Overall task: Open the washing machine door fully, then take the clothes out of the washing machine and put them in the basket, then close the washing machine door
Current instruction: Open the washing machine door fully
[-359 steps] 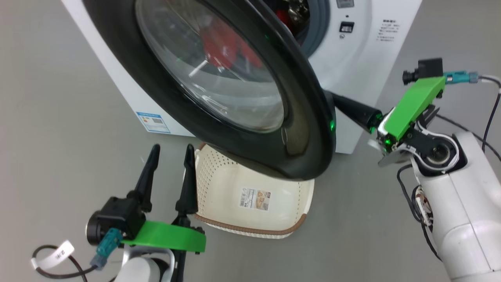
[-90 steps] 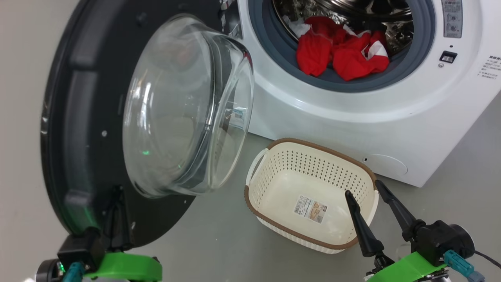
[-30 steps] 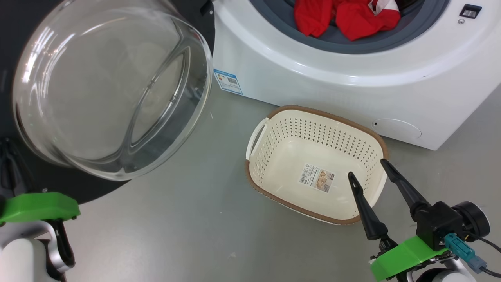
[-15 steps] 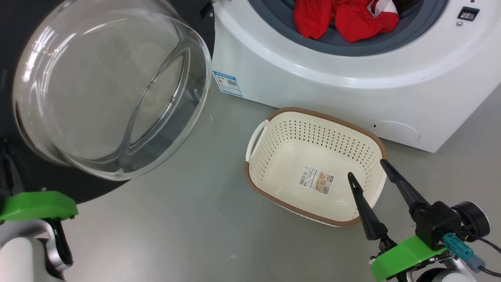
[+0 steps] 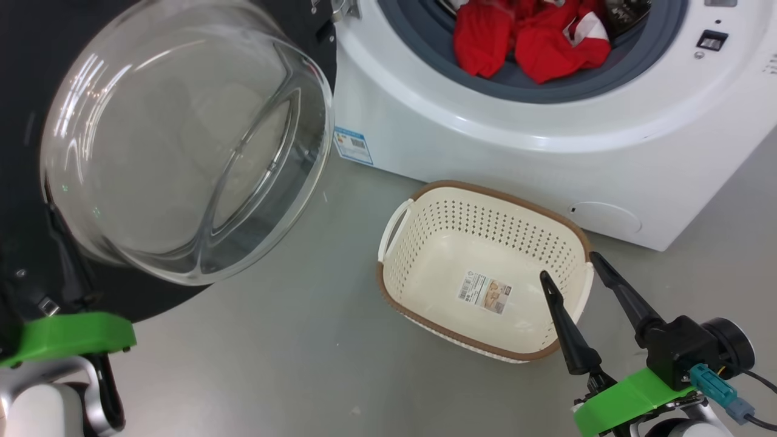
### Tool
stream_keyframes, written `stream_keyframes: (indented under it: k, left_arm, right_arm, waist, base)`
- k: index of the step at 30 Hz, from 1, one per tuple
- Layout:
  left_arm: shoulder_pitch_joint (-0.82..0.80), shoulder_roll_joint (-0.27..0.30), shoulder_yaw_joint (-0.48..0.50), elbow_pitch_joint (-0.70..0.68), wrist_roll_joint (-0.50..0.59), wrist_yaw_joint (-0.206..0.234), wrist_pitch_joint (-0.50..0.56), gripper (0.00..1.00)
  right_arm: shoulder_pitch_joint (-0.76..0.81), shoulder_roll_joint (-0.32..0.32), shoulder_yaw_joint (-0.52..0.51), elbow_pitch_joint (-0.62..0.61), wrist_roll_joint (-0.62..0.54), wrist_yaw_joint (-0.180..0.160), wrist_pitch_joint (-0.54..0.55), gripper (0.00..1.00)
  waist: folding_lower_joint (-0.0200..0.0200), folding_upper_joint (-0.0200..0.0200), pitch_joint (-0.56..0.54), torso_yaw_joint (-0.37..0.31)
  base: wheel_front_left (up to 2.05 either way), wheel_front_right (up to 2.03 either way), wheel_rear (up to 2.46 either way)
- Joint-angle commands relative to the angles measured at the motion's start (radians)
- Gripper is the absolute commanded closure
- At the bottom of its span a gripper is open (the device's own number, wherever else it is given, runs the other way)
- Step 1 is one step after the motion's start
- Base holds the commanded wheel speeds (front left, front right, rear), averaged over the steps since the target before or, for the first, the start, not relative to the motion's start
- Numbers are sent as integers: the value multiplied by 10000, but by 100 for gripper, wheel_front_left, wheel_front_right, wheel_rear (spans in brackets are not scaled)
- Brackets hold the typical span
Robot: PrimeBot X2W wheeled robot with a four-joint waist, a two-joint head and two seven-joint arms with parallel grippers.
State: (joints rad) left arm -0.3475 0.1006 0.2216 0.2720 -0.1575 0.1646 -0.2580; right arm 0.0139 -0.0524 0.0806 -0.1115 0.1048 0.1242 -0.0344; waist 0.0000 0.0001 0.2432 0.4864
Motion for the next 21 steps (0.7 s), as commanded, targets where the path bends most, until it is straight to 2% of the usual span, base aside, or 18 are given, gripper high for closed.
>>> stream_keyframes:
  k: [1,12,15,21]
  left_arm:
    - [96,335,292,-444,77,-116,-38,0]
    - [923,-22,-414,-2548,-216,-808,189,0]
    - [1158,-94,-840,-3302,-411,-1177,389,0]
    - [1527,-183,-1408,-4032,-535,-1413,797,0]
  right_arm:
    - [-303,22,252,-188,137,65,-130,0]
    - [-213,22,-3,411,698,65,-835,0]
    - [-223,22,-39,663,880,65,-1126,0]
    - [-202,22,-173,1031,1038,65,-1597,0]
  waist:
    - [0,-1,-177,-150]
    - [0,-1,-851,-727]
    - [0,-1,-1072,-1024]
    - [0,-1,-1337,-1607]
  base:
    - [0,0,0]
    - [0,0,0]
    - [0,0,0]
    - [0,0,0]
